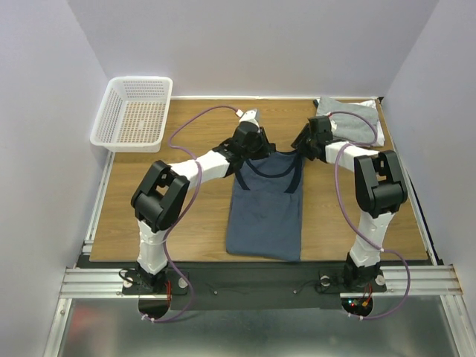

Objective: Fold and stack the tank tops
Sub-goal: Fold the tank top

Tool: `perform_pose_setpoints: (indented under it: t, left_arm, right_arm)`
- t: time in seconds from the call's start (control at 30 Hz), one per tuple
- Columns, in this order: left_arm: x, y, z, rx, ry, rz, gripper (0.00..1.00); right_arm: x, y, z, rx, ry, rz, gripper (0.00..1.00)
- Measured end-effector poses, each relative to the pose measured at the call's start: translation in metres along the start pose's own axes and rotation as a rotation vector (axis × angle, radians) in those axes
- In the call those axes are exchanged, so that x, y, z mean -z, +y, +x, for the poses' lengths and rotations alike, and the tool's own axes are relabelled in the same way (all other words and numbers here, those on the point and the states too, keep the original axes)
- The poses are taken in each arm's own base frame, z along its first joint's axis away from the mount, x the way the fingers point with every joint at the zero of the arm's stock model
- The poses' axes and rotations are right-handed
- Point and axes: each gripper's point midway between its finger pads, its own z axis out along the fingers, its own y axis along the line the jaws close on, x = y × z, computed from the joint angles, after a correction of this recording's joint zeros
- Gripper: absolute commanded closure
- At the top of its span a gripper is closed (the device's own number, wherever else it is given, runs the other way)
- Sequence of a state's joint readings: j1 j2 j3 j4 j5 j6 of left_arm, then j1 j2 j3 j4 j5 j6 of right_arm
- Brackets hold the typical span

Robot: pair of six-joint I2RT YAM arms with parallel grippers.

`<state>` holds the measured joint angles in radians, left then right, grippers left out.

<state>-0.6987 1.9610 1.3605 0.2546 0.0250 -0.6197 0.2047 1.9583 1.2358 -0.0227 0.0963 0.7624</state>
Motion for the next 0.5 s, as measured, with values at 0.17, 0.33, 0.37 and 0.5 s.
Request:
perform_pose_setpoints:
  t: [0.17,0.33,0.37,0.5]
  left_arm:
    - [0.016,0.012,-0.027,0.019,-0.06,-0.04,0.66]
    - [0.028,0.026,-0.048,0.037,-0.108,-0.074,0.67]
    - [0.029,0.029,-0.049,0.04,-0.11,-0.08,0.67]
    - [0.031,0.041,-0.044,0.045,-0.097,-0.111,0.67]
  right_arm:
    - [0.001,-0.002,0.0,0.008,0.0,0.01,0.39]
    - [0.003,-0.002,0.0,0.008,0.006,0.016,0.39]
    - [0.003,-0.001,-0.001,0.008,0.006,0.014,0.39]
    - [0.004,0.002,-0.001,0.011,0.007,0.009,0.39]
